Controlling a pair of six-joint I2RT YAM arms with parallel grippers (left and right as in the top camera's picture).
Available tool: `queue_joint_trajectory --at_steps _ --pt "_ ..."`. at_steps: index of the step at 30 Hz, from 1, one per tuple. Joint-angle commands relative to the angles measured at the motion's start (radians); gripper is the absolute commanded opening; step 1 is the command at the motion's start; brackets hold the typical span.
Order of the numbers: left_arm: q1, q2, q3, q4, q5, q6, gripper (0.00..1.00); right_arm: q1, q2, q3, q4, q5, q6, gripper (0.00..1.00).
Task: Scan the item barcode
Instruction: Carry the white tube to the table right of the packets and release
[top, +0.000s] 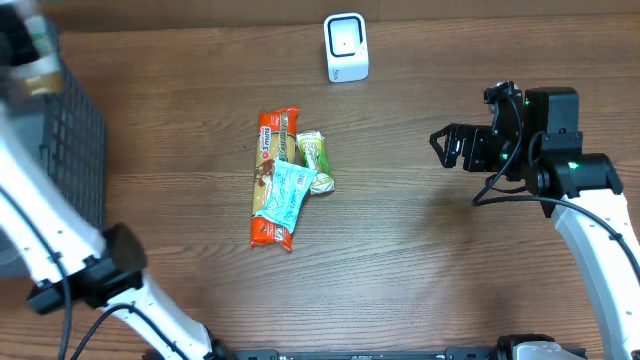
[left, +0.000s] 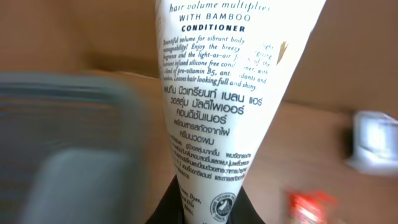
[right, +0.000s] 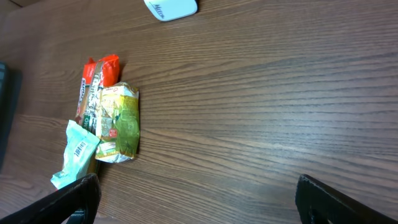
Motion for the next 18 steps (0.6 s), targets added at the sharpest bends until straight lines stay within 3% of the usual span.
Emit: queue_joint_trajectory --at_steps 1,7,11,18 --pt "-0.175 -0.023 -0.003 -0.087 0.095 -0.008 0.04 0.003 -0.001 0.013 0.004 -0.005 0.0 1.0" --pt "-0.401 0.016 -0.169 -0.128 0.057 -0.013 0.04 0.003 0.0 0.013 0.006 -0.004 0.0 1.0" --pt "-0.557 0.064 -0.304 -0.156 0.072 -0.103 0.04 0.003 0.001 0.013 0.005 -0.005 0.0 1.0" --pt "-0.781 0.123 -0.534 -0.064 0.085 -0.166 0.04 0.003 0.001 0.013 0.001 -0.005 0.0 1.0"
